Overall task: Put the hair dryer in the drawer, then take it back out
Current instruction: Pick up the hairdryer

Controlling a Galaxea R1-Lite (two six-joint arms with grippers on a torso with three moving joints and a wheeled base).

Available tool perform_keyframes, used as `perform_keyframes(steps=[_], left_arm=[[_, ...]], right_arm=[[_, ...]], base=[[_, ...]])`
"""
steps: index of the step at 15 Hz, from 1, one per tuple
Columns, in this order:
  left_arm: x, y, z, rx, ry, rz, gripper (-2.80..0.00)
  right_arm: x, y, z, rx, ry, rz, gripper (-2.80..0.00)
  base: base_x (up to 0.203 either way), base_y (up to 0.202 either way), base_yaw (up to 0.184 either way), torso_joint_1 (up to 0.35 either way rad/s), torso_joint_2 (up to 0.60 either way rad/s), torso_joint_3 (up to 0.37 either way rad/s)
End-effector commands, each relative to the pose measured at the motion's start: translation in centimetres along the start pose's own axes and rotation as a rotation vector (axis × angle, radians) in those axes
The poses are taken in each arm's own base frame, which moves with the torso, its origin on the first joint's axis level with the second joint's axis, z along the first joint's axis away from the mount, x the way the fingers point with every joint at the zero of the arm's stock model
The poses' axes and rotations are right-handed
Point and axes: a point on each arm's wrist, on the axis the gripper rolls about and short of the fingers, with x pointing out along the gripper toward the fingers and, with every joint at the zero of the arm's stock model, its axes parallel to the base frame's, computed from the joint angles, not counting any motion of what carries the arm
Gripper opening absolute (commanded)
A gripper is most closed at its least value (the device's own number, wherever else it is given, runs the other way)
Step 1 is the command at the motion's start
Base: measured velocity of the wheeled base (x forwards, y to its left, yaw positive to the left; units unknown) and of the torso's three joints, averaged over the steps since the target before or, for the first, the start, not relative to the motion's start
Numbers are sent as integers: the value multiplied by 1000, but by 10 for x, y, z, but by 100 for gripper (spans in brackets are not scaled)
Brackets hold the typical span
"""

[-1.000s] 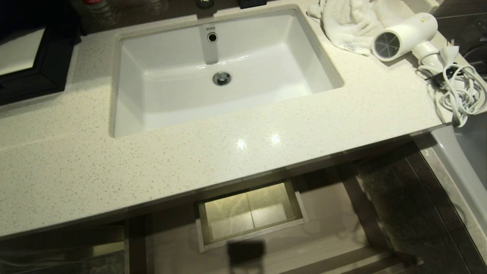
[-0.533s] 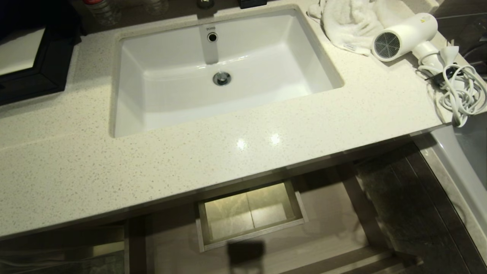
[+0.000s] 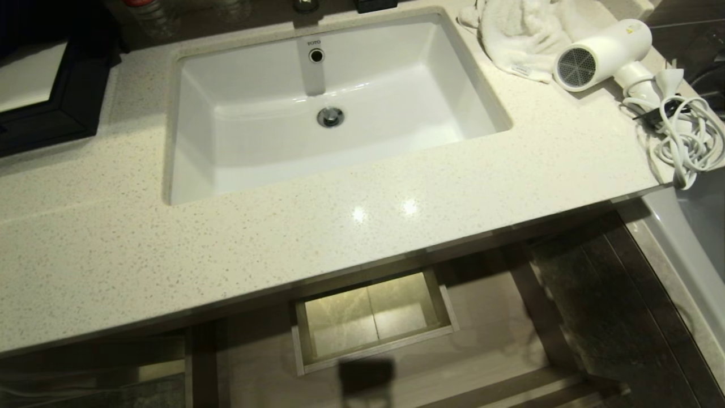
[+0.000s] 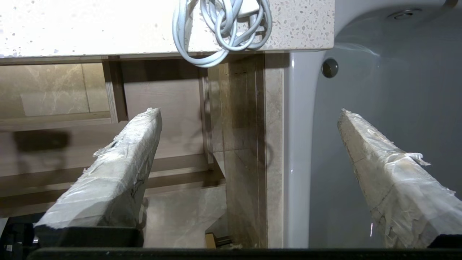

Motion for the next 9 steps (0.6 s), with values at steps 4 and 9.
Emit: perform_keyframes(steps=[4,9], left_arm=[[0,0,-1,-1,2,0,-280],[0,0,0,-1,0,0,-280]], right_arm=[[-5,3,-2,-8,-6,3,0],[-4,4,-3,-9,-7,18,0]], base=[[0,0,0,0,0,0],[0,0,0,0,0,0]])
